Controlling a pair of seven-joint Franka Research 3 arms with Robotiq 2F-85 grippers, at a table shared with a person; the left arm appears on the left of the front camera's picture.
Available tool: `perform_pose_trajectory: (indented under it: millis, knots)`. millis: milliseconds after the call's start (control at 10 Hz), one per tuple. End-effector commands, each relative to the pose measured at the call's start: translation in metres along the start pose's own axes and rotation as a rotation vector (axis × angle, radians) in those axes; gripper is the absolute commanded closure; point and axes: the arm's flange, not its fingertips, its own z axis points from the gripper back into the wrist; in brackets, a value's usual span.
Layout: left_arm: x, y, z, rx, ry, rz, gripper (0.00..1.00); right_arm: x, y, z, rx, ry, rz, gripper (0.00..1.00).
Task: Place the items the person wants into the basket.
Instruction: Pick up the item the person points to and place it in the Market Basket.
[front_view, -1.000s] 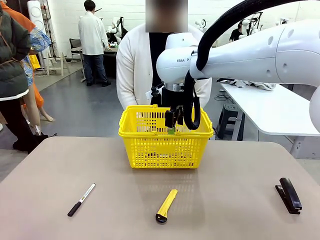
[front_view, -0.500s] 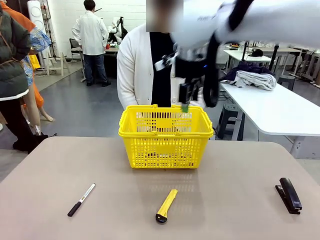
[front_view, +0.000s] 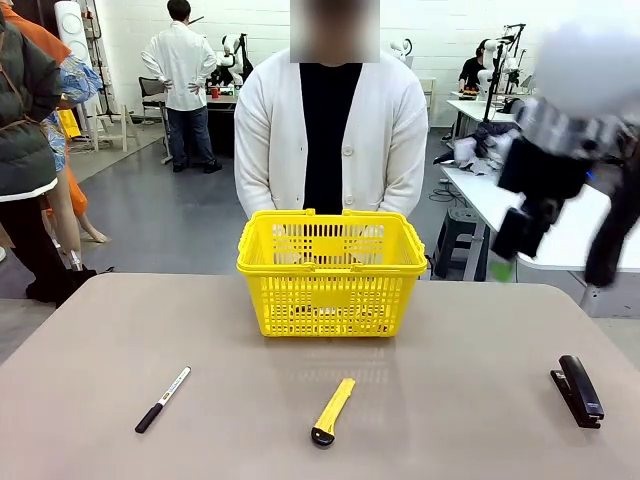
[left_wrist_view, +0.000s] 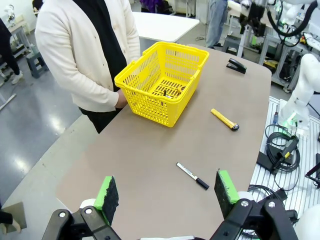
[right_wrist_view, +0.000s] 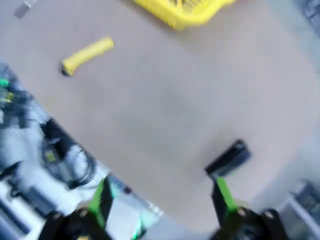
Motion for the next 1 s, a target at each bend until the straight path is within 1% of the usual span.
perform_pose_trajectory:
  millis: [0, 100, 200, 600, 700, 800, 900]
  knots:
    - [0.002, 0.0, 0.001, -0.011, 0.001, -0.002, 0.0, -0.016, -0.008, -0.024, 0.027, -0.061, -0.033, 0.0]
    - [0.002, 0.0, 0.001, -0.011, 0.001, -0.002, 0.0, -0.015, -0.017, -0.025, 0.041, -0.062, -0.051, 0.0]
    - [0.002, 0.0, 0.001, -0.011, 0.001, -0.002, 0.0, -0.02, -0.006, -0.017, 0.011, -0.012, -0.032, 0.0]
    - [0.002, 0.0, 0.001, -0.011, 0.001, -0.002, 0.0, -0.02, -0.006, -0.017, 0.011, -0.012, -0.032, 0.0]
    - [0.002, 0.0, 0.001, -0.011, 0.001, -0.002, 0.0, -0.022, -0.007, -0.019, 0.011, -0.026, -0.033, 0.0]
    - [0.002, 0.0, 0.001, -0.011, 0.001, -0.002, 0.0, -0.052, -0.007, 0.002, -0.007, -0.11, 0.073, 0.0]
    - [0.002, 0.0, 0.001, -0.011, 0.001, -0.002, 0.0, -0.098, -0.014, 0.029, -0.005, -0.241, 0.102, 0.0]
